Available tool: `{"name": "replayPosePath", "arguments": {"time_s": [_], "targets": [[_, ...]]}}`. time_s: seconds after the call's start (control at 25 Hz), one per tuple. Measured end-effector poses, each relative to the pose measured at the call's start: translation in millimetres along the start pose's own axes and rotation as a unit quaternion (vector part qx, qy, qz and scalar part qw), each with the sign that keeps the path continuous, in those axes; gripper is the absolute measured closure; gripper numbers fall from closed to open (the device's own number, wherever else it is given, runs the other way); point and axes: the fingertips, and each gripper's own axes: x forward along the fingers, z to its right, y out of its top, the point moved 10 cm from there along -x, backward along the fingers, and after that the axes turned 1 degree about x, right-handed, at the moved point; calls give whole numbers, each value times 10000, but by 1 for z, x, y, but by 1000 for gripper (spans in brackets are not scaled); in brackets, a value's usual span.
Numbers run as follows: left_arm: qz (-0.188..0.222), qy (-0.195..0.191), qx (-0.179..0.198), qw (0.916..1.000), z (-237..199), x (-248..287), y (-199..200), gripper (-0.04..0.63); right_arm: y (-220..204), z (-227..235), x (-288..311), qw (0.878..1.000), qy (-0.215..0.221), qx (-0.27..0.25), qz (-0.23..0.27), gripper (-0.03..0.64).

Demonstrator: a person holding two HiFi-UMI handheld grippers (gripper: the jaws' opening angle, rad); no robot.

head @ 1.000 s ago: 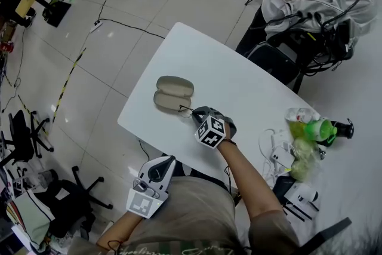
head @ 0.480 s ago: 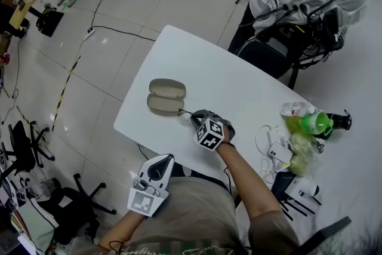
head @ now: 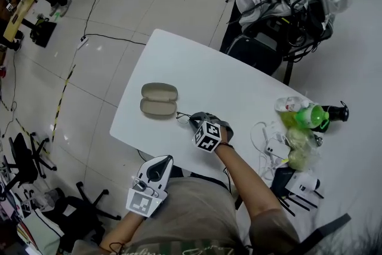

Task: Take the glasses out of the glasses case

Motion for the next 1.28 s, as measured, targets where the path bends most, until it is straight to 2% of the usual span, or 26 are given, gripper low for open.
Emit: {"name": "replayPosePath", "arguments": {"time_s": [0.16,0.36,0.44,0.64,0.92,1.28], "targets": [[-27,-91,-23,10000,1,6,-1,588,-15,-1,-2,9998,-88,203,-24,598],[-169,-190,-71,9997,1,11,-2,588,-30,-3,-2,9993,11,344,-152,597],[-88,-238,-158,9996,-1,15,1,588,-33,-1,-4,9991,19,391,-183,598],[117,-201,-189,9996,0,24,11,588,-40,-1,-6,9990,39,402,-175,597],[-134,-98,-166,9997,0,18,-5,588,-37,1,-4,9992,85,344,-168,597],[-167,-65,-212,9996,5,20,-7,589,-48,-8,-2,9985,266,459,-163,597]]}}
